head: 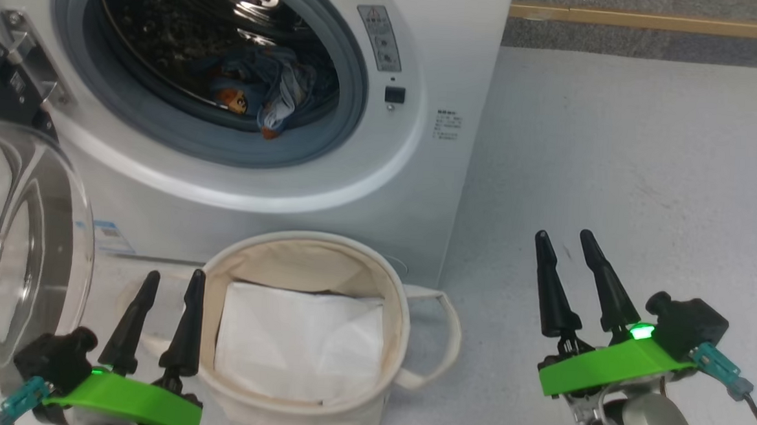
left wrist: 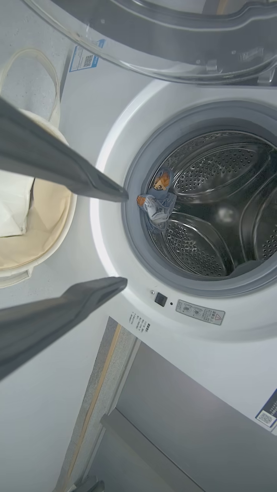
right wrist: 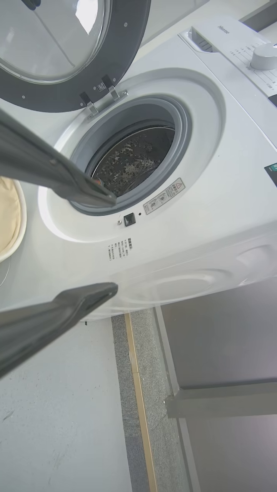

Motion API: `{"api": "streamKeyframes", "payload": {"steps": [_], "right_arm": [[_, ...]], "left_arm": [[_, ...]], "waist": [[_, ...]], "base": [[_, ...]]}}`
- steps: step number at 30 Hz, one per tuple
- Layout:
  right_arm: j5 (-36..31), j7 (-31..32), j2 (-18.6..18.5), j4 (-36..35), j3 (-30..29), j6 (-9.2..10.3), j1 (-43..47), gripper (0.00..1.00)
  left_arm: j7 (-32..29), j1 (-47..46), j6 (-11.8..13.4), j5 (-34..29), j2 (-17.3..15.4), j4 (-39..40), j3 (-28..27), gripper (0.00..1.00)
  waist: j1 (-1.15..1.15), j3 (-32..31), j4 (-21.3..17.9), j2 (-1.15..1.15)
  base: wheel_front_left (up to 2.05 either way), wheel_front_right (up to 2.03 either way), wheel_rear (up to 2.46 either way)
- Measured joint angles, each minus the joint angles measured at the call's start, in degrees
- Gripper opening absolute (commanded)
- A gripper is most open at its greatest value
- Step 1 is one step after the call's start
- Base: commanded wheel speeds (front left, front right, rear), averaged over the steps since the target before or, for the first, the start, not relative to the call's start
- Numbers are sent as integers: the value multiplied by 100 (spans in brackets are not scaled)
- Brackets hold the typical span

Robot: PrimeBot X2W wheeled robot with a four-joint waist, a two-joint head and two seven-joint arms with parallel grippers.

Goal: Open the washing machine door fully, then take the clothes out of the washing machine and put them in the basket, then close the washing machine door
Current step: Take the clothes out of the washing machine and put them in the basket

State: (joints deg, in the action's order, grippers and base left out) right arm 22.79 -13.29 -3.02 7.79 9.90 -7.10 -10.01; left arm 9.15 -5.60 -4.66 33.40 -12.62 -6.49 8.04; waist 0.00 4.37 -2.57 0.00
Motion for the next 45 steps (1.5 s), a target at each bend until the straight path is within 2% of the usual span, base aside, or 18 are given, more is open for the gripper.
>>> {"api": "streamKeyframes", "payload": {"steps": [8, 13, 16, 27, 31, 38, 45], "right_arm": [[45, -43, 0, 51, 63, 0, -65, 100], [65, -46, 0, 81, 147, 0, -66, 100], [282, -51, 0, 99, 147, 0, -66, 100], [286, -96, -2, 136, 457, 0, -198, 100], [196, -96, -3, 129, 726, 0, -309, 100], [7, -96, -7, 9, 910, 0, -472, 100], [-586, -97, -10, -586, 979, 0, -485, 100]], "left_arm": [[80, -49, 63, 16, 22, -99, -22, 100], [109, -51, 121, 263, 138, -134, -145, 100], [200, -64, 196, 216, 140, -169, -162, 100], [433, -368, 207, -174, 152, -479, -96, 100], [433, -868, 45, -41, 252, -964, -47, 100], [459, -2189, -177, 81, 240, -2235, 104, 100], [483, -3505, -244, 186, 123, -3301, 442, 100]], "waist": [[0, -9, 55, 0], [0, 9, 104, 0], [0, 36, 127, 0], [0, 211, 110, 0], [0, 366, 89, 0], [0, 745, -41, 0], [0, 1259, -217, 0]], "base": [[70, -70, 0], [2, -2, 0], [0, 0, 0], [0, 0, 0], [0, 0, 0], [0, 0, 0], [0, 0, 0]]}}
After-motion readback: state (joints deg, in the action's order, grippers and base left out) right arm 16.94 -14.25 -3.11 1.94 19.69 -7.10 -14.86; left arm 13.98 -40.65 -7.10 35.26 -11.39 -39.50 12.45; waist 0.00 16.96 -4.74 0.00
